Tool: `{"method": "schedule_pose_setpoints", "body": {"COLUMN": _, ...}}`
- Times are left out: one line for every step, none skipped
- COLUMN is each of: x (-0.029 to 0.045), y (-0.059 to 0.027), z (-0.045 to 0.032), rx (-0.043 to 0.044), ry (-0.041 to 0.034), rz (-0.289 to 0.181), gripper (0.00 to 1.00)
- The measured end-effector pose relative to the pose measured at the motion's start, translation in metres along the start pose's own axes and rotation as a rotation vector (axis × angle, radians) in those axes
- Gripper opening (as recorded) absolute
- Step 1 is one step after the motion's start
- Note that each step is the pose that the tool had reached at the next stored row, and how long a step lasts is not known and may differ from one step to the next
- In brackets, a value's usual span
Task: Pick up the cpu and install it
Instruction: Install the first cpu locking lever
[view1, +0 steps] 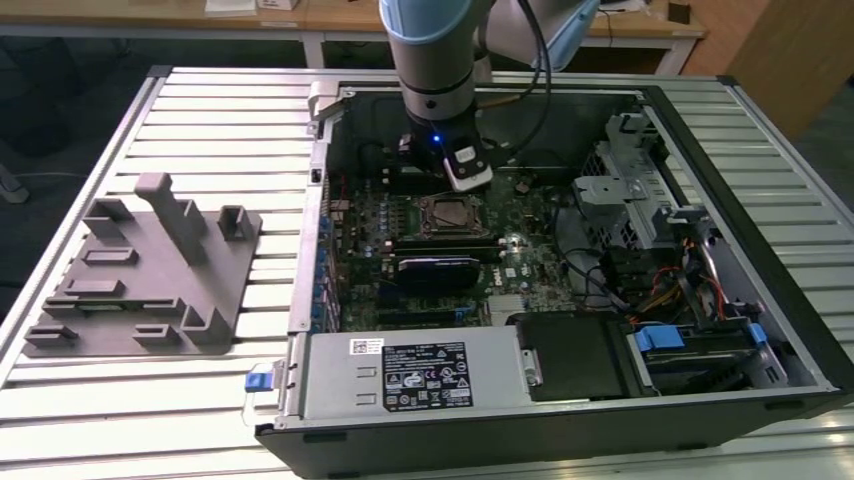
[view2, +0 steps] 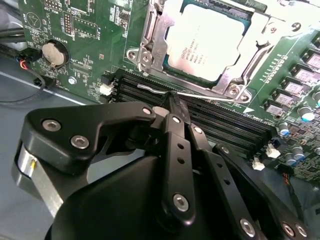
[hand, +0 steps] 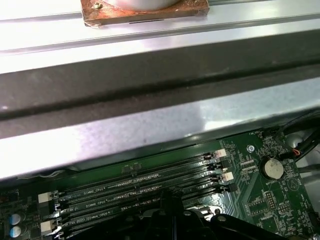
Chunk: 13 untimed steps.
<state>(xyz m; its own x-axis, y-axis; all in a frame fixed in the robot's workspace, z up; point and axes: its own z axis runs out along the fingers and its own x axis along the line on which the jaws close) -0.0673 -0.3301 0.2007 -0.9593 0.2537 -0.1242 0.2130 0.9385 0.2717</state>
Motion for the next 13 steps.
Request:
{"method": "schedule_pose_setpoints", "body": {"x": 0.0000, "y": -0.0001, "z": 0.0003, "rx": -0.0003, "ry": -0.0022, "rz": -0.001, "gripper": 0.11}}
{"method": "schedule_pose_setpoints", "body": {"x": 0.0001, "y": -0.0003, "z": 0.0007, "rx": -0.0009, "ry": -0.0053, "rz": -0.001, "gripper": 0.11}}
{"method": "schedule_pose_setpoints", "body": {"x": 0.0001, "y": -0.0003, "z": 0.0008, "rx": -0.0014, "ry": -0.0082, "rz": -0.002, "gripper": 0.11}}
{"method": "schedule_pose_setpoints", "body": {"x": 0.0001, "y": -0.0003, "z": 0.0009, "rx": -0.0017, "ry": -0.0092, "rz": -0.003, "gripper": 0.11}}
{"method": "schedule_pose_setpoints", "body": {"x": 0.0001, "y": -0.0003, "z": 0.0009, "rx": -0.0018, "ry": -0.0094, "rz": -0.003, "gripper": 0.11}}
{"method": "schedule_pose_setpoints", "body": {"x": 0.0001, "y": -0.0003, "z": 0.0010, "rx": -0.0020, "ry": -0.0096, "rz": -0.003, "gripper": 0.11}}
{"method": "schedule_pose_setpoints", "body": {"x": 0.0002, "y": -0.0004, "z": 0.0012, "rx": -0.0023, "ry": -0.0104, "rz": -0.003, "gripper": 0.11}}
{"method": "schedule_pose_setpoints", "body": {"x": 0.0003, "y": -0.0005, "z": 0.0015, "rx": -0.0026, "ry": -0.0116, "rz": -0.003, "gripper": 0.11}}
{"method": "schedule_pose_setpoints", "body": {"x": 0.0004, "y": -0.0006, "z": 0.0019, "rx": -0.0028, "ry": -0.0129, "rz": -0.003, "gripper": 0.11}}
{"method": "schedule_pose_setpoints", "body": {"x": 0.0005, "y": -0.0008, "z": 0.0023, "rx": -0.0032, "ry": -0.0145, "rz": -0.004, "gripper": 0.11}}
{"method": "schedule_pose_setpoints", "body": {"x": 0.0006, "y": -0.0011, "z": 0.0026, "rx": -0.0036, "ry": -0.0160, "rz": -0.004, "gripper": 0.11}}
{"method": "schedule_pose_setpoints", "body": {"x": 0.0007, "y": -0.0014, "z": 0.0030, "rx": -0.0040, "ry": -0.0176, "rz": -0.005, "gripper": 0.11}}
{"method": "schedule_pose_setpoints", "body": {"x": 0.0007, "y": -0.0016, "z": 0.0034, "rx": -0.0044, "ry": -0.0189, "rz": -0.005, "gripper": 0.11}}
